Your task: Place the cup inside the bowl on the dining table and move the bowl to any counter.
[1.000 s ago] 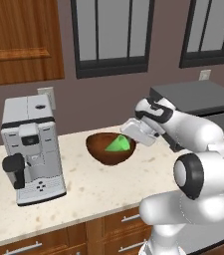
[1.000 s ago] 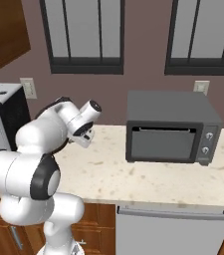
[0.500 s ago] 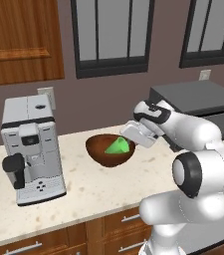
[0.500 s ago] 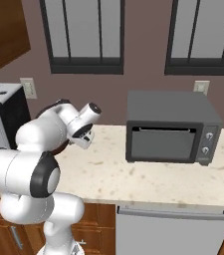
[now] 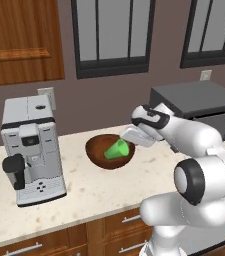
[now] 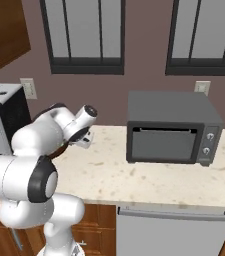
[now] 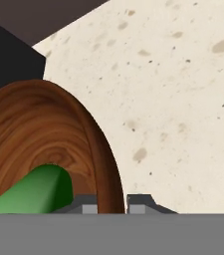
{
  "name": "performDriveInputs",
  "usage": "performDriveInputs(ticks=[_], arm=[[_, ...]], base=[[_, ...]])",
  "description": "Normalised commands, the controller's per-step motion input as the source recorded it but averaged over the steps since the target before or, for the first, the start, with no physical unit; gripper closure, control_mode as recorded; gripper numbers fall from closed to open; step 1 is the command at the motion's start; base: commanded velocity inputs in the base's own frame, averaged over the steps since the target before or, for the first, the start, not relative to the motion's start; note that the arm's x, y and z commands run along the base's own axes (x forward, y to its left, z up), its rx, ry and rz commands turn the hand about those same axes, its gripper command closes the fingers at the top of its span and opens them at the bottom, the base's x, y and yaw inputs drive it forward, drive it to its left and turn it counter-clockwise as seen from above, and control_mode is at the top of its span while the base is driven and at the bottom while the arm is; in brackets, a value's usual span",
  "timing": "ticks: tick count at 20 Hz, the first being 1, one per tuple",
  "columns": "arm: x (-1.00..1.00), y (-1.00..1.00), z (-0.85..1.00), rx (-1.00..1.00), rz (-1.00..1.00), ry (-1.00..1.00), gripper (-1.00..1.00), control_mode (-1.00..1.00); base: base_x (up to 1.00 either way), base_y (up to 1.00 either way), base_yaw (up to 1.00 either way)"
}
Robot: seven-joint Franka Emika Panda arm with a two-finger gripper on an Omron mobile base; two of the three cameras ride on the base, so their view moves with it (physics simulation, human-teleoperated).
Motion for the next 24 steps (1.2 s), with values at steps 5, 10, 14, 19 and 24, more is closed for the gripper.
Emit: performDriveInputs(ticks=[5,10,14,19,24], arm=[[0.0,0.09,0.0,-0.03,0.0,-0.07,1.0,-1.0],[0.02,0.05,-0.1,0.0,0.0,0.0,1.0,-1.0],[0.11,0.01,-0.19,0.0,0.0,0.08,1.0,-1.0],[0.1,0.0,-0.16,0.0,0.0,0.08,1.0,-1.0],[0.01,0.04,-0.17,0.0,0.0,0.0,1.0,-1.0]], base=[[0.0,0.0,0.0],[0.0,0.0,0.0],[0.0,0.0,0.0],[0.0,0.0,0.0],[0.0,0.0,0.0]])
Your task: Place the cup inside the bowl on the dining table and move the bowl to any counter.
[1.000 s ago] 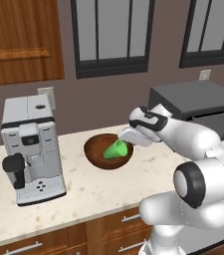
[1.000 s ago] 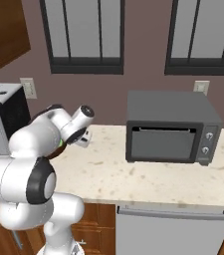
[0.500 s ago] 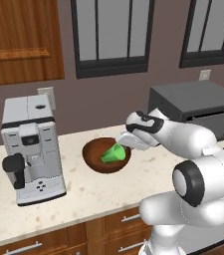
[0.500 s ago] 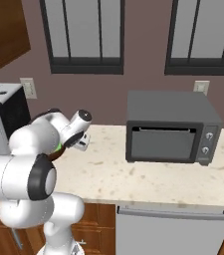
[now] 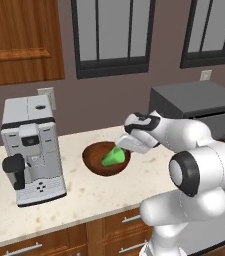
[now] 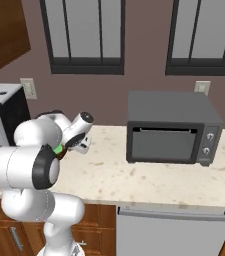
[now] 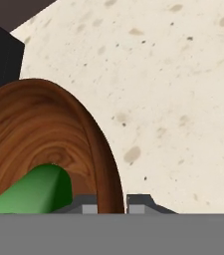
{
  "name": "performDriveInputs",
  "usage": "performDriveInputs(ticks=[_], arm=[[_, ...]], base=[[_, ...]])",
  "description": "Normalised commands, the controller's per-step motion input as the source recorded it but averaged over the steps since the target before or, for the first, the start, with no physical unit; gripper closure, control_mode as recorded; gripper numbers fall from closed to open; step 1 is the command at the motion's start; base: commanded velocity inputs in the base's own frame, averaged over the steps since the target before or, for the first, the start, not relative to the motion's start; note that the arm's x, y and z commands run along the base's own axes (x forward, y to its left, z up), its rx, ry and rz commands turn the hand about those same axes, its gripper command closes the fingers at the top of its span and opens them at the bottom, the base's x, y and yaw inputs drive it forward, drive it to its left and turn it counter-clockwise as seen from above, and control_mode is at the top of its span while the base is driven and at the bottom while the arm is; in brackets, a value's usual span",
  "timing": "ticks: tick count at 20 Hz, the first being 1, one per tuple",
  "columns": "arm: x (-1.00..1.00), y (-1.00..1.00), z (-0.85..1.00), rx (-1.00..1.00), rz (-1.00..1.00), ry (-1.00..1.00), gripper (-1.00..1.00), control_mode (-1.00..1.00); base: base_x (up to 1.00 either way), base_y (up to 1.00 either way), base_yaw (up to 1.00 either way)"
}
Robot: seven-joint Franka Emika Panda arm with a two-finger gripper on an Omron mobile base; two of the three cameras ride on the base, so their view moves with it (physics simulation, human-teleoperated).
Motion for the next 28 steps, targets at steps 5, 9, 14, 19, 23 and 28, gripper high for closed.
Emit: performDriveInputs(ticks=[5,9,14,19,23,28], arm=[[0.0,0.08,-0.16,0.0,0.0,0.0,1.0,-1.0],[0.0,0.1,-0.13,0.0,0.0,0.0,1.0,-1.0],[0.0,0.06,-0.17,0.0,0.0,0.0,1.0,-1.0],[0.0,0.0,-0.18,0.0,0.0,-0.01,1.0,-1.0],[0.0,0.02,0.0,0.0,0.0,0.0,1.0,-1.0],[0.0,0.01,0.0,0.0,0.0,0.0,1.0,-1.0]], base=[[0.0,0.0,0.0],[0.0,0.0,0.0],[0.0,0.0,0.0],[0.0,0.0,0.0],[0.0,0.0,0.0],[0.0,0.0,0.0]])
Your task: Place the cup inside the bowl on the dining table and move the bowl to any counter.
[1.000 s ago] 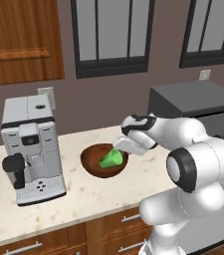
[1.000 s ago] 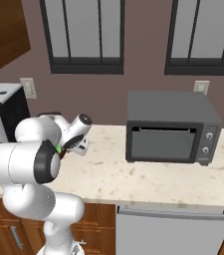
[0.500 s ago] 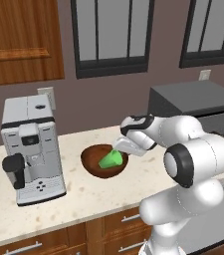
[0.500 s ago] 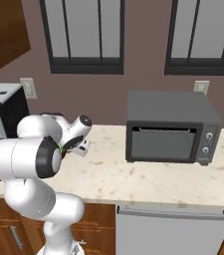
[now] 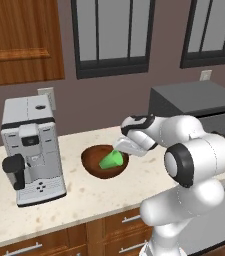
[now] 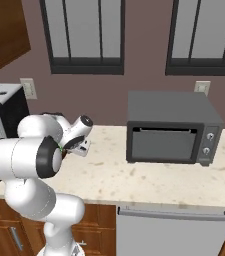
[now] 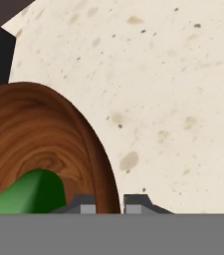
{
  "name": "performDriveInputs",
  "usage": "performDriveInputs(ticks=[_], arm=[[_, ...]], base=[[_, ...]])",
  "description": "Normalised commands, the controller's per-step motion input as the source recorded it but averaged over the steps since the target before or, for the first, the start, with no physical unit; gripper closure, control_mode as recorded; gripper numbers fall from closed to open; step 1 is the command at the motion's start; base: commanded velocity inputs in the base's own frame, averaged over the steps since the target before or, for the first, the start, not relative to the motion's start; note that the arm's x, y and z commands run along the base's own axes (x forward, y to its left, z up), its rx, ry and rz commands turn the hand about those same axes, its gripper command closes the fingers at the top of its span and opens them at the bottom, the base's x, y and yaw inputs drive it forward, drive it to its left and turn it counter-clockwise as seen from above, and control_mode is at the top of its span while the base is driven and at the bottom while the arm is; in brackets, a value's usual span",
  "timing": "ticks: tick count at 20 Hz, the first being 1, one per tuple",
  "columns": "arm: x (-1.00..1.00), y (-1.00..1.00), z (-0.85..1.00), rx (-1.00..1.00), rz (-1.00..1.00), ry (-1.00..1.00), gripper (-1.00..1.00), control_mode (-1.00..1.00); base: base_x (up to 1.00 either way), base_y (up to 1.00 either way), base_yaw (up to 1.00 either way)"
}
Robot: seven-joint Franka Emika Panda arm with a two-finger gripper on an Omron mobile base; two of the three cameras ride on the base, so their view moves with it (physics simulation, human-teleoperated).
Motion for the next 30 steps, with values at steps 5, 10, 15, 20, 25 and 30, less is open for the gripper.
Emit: performDriveInputs(ticks=[5,10,15,20,25,30], arm=[[0.0,0.0,0.0,0.0,0.0,0.0,-1.0,-1.0],[0.0,0.0,0.0,0.0,0.0,0.0,-1.0,-1.0],[-0.02,0.0,0.06,0.0,0.0,0.0,-1.0,-1.0],[-0.04,0.0,0.38,-0.02,0.0,0.0,-1.0,-1.0],[-0.03,0.0,0.48,-0.04,0.0,0.0,-1.0,-1.0],[-0.2,0.0,0.4,-0.03,0.0,0.0,-1.0,-1.0]], base=[[0.0,0.0,0.0],[0.0,0.0,0.0],[0.0,0.0,0.0],[0.0,0.0,0.0],[0.0,0.0,0.0],[0.0,0.0,0.0]])
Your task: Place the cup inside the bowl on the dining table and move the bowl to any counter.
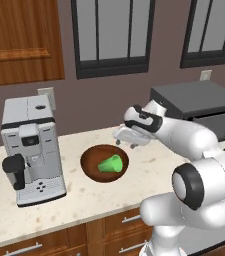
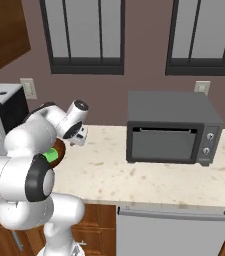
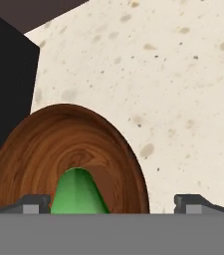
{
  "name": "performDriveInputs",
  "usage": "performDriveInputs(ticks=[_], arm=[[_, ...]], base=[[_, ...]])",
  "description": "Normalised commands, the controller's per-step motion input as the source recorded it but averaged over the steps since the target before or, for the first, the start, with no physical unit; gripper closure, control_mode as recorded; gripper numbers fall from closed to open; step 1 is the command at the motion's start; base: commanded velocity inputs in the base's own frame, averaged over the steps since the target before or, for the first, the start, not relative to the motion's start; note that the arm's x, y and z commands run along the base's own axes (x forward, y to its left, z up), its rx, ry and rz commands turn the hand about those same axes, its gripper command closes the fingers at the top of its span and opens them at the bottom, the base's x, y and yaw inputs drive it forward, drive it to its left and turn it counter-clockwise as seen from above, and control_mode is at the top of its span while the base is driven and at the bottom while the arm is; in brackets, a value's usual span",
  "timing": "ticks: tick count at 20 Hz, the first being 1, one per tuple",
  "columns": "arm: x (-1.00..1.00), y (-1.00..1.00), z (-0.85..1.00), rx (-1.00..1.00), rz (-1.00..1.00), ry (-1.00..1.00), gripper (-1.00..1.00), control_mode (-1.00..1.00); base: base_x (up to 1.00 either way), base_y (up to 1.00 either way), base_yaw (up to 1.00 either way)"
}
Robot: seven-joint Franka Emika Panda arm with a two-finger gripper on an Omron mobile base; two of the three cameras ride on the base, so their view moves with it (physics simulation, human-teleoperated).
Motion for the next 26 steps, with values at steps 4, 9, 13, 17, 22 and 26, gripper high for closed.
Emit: performDriveInputs(ticks=[4,9,13,17,22,26], arm=[[-0.33,0.0,0.25,-0.02,0.0,0.0,-1.0,-1.0],[-0.53,0.0,0.16,0.0,0.0,-0.01,-1.0,-1.0],[-0.64,-0.02,0.06,0.0,0.0,-0.08,-1.0,-1.0],[-0.65,-0.05,0.04,0.0,0.0,-0.12,-1.0,-1.0],[-0.62,-0.04,0.05,0.0,0.0,-0.16,-1.0,-1.0],[-0.54,0.0,0.0,-0.01,0.0,-0.15,-1.0,-1.0]], base=[[0.0,0.0,0.0],[0.0,0.0,0.0],[0.0,0.0,0.0],[0.0,0.0,0.0],[0.0,0.0,0.0],[0.0,0.0,0.0]])
